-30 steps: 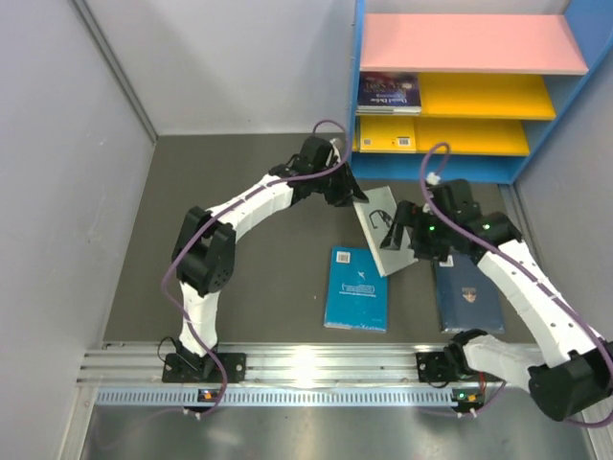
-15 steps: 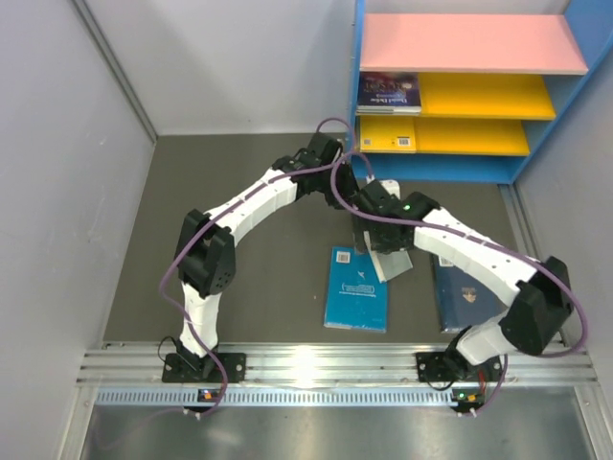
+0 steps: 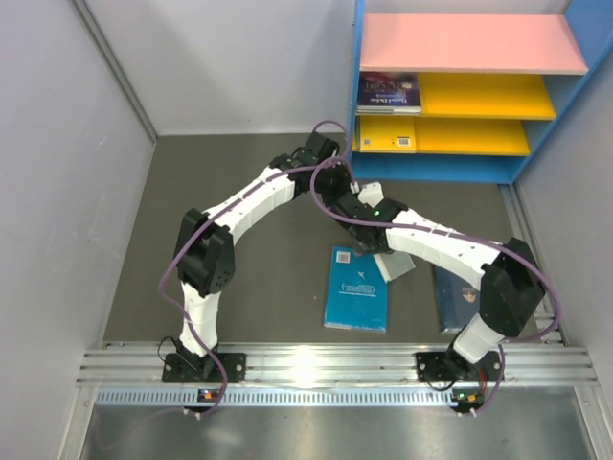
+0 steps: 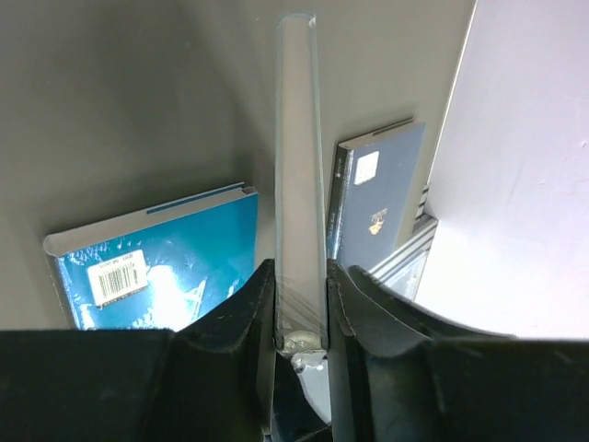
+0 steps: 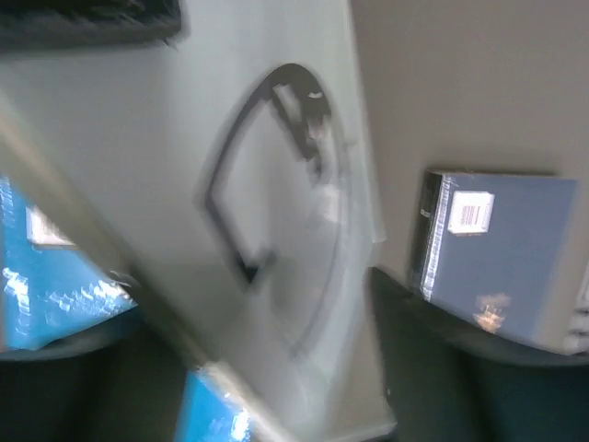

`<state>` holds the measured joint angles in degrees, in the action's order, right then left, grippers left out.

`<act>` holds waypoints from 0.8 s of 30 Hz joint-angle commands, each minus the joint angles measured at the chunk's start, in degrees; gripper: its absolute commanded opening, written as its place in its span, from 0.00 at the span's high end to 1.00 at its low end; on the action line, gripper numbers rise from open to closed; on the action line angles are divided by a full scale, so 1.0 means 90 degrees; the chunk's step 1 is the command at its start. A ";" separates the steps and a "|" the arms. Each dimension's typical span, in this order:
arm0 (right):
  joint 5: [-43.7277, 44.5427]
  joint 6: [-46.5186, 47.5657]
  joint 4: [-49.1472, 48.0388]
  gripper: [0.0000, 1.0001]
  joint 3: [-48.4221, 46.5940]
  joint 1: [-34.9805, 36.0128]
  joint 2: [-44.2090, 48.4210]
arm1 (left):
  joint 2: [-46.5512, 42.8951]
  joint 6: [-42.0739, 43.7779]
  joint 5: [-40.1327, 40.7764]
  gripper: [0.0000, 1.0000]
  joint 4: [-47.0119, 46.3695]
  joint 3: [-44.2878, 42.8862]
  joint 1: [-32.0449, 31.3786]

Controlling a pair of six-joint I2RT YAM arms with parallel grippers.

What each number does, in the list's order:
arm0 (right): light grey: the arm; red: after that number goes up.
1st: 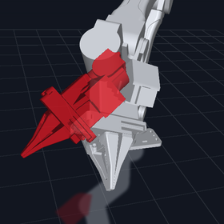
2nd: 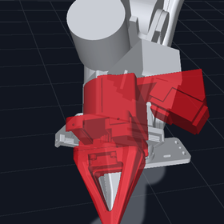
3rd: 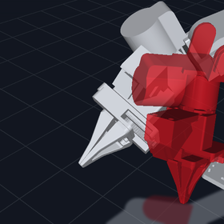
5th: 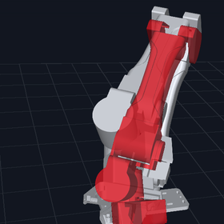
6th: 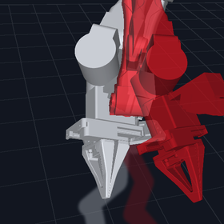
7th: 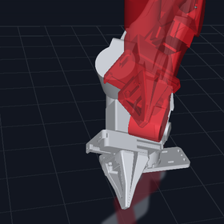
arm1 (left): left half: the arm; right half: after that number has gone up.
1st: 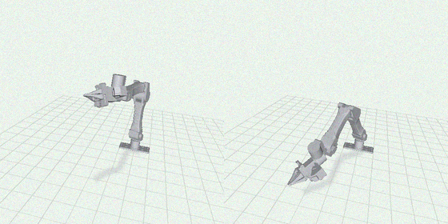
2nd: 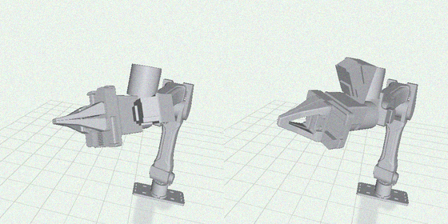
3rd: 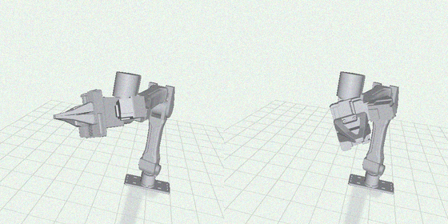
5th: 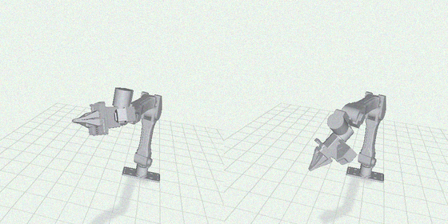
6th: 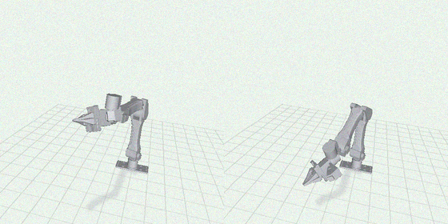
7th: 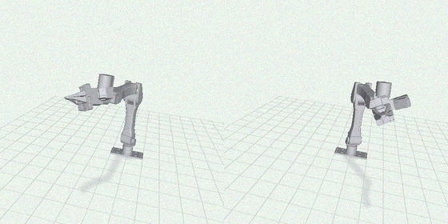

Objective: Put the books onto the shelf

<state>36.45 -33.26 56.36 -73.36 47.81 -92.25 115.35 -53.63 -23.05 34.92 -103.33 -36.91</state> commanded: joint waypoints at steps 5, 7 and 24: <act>0.0433 0.0277 -0.0227 1.00 -0.0120 0.0429 -0.0102 | -0.0776 -0.0223 -0.0681 1.00 -0.0325 -0.0551 -0.0060; 0.0472 0.0296 -0.0207 1.00 -0.0120 0.0469 -0.0063 | -0.0795 -0.0223 -0.0710 1.00 -0.0402 -0.0482 -0.0050; 0.0706 0.0443 0.0007 1.00 -0.0081 0.0166 0.1558 | -0.1977 0.0206 -0.0838 0.34 -0.1029 0.0807 0.0653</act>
<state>38.76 -30.89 54.87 -73.47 50.06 -82.43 101.69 -52.49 -29.74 29.91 -96.95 -32.60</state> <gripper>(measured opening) 0.288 0.634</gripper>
